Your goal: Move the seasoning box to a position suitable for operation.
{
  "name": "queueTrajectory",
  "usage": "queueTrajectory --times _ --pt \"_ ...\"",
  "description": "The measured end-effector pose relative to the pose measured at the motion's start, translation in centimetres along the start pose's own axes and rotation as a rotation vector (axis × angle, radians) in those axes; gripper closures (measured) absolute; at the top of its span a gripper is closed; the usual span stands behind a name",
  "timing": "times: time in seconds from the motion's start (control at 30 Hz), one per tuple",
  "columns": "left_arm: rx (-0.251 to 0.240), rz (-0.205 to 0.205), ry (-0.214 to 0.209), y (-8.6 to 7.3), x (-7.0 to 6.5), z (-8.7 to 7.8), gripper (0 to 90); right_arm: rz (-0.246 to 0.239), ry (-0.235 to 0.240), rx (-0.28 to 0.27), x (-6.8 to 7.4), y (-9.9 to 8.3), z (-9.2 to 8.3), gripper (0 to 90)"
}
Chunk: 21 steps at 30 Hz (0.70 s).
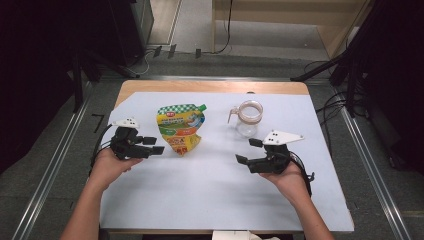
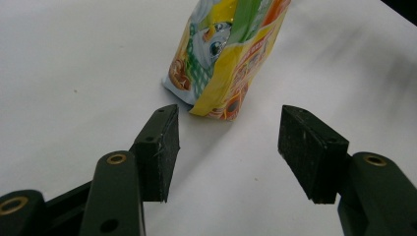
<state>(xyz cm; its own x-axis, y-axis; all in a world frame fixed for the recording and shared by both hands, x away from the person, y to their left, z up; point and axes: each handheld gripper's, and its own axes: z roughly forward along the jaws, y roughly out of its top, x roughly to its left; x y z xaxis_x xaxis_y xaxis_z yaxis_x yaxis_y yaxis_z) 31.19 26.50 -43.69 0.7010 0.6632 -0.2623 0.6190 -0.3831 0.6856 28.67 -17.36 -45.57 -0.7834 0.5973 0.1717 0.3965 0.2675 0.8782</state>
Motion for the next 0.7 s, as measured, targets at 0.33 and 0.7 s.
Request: queueTrajectory --times 0.33,0.7 --pt "0.020 0.024 -0.005 -0.4 -0.2 -0.4 39.1 0.036 0.000 0.000 -0.7 -0.1 0.2 25.6" --pt "-0.022 0.018 -0.054 -0.2 -0.8 -1.9 36.6 -0.047 -0.012 0.055 -0.3 -0.1 0.8 34.3"
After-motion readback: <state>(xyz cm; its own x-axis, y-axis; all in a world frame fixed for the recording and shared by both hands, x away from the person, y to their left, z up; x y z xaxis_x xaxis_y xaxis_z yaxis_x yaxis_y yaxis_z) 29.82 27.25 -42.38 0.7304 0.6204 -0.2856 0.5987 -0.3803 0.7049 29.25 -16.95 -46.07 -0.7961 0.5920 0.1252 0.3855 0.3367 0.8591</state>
